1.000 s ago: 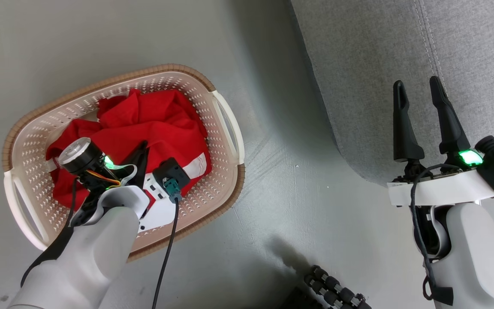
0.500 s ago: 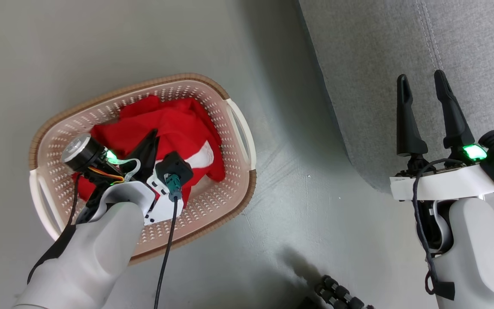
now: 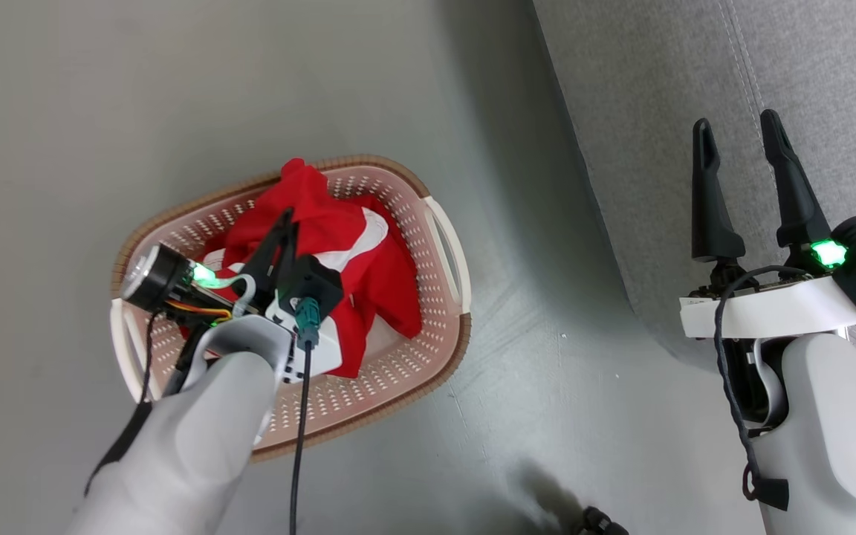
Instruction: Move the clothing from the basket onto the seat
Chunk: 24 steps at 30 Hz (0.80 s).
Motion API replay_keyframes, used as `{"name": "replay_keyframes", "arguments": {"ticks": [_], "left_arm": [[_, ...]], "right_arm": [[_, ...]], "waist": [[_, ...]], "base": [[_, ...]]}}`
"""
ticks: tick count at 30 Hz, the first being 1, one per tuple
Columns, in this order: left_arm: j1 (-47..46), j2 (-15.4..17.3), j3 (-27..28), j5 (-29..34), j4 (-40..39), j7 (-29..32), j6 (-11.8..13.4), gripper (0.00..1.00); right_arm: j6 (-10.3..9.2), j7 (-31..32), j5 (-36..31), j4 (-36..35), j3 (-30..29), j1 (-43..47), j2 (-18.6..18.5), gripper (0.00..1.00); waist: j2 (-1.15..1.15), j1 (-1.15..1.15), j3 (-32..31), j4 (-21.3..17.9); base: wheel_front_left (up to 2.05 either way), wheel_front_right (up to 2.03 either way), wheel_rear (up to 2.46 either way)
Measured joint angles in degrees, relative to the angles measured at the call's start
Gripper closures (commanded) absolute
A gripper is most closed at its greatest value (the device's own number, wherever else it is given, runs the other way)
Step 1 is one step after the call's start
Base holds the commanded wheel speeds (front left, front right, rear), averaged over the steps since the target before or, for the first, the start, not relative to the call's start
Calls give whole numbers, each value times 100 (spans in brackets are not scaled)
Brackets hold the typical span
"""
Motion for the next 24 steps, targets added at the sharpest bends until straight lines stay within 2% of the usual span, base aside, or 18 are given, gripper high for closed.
{"name": "replay_keyframes", "arguments": {"ticks": [6, 24], "left_arm": [[180, -113, 51, -124, -234, -70, 98, 100], [521, -162, 272, -517, -983, -140, 136, 100]], "right_arm": [[0, -7, -63, 67, -10, 5, -52, 0], [0, -7, -353, 323, -11, 154, -345, 0]], "waist": [[0, 0, -272, 155], [0, 0, -1189, 587]], "base": [[0, 0, 0], [0, 0, 0]]}}
